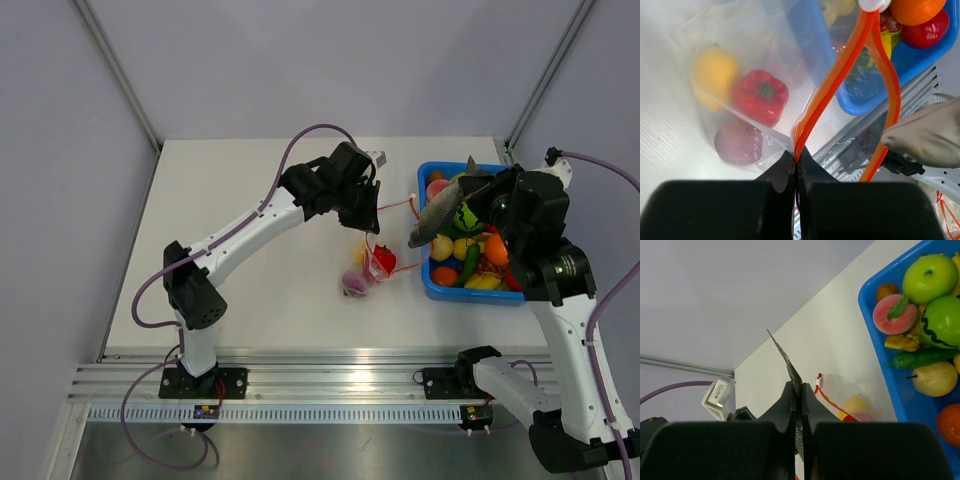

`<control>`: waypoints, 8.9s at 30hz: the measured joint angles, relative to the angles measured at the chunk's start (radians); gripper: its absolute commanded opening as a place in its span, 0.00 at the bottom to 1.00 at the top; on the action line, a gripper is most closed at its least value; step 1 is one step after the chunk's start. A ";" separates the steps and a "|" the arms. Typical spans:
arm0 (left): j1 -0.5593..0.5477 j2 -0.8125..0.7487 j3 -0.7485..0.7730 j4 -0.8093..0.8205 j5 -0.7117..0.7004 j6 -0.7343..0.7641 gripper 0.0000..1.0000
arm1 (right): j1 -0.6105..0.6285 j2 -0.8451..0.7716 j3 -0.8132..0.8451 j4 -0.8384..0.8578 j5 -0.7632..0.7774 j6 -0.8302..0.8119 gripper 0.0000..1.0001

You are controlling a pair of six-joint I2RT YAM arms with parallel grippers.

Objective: Place the food in the zip-top bag and seal the zipper
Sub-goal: Place the fake fish in the zipper food storage bag, then adjust the zipper food storage bag at the center of the board, then pick up the fake fruit from the bin, then place the fake fruit in the zipper food storage bag, then pick up the fake vegetable from the bin.

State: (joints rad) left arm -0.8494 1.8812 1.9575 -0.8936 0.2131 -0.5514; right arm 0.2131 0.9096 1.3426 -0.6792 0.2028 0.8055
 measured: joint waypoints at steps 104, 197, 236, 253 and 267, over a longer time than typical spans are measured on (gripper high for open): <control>0.037 -0.012 -0.086 0.139 0.028 -0.246 0.00 | 0.536 0.021 -0.537 -0.089 0.231 0.148 0.00; 0.107 -0.077 -0.088 0.001 0.035 0.032 0.00 | -0.461 0.276 -0.323 -0.023 0.031 -0.354 0.40; 0.107 0.034 0.057 -0.042 0.069 0.055 0.00 | 0.253 0.263 -0.073 0.019 -0.227 -0.116 0.36; 0.112 0.024 0.019 0.026 0.229 0.019 0.00 | 0.270 0.335 -0.135 0.045 -0.092 -0.129 0.87; 0.117 0.002 -0.038 0.055 0.228 0.014 0.00 | 0.271 0.056 -0.186 -0.117 0.137 -0.160 0.79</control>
State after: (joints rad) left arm -0.7326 1.8835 1.9194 -0.8391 0.4408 -0.5369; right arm 0.4839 0.9657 1.1564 -0.7959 0.3401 0.6453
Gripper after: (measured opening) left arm 0.005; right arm 0.788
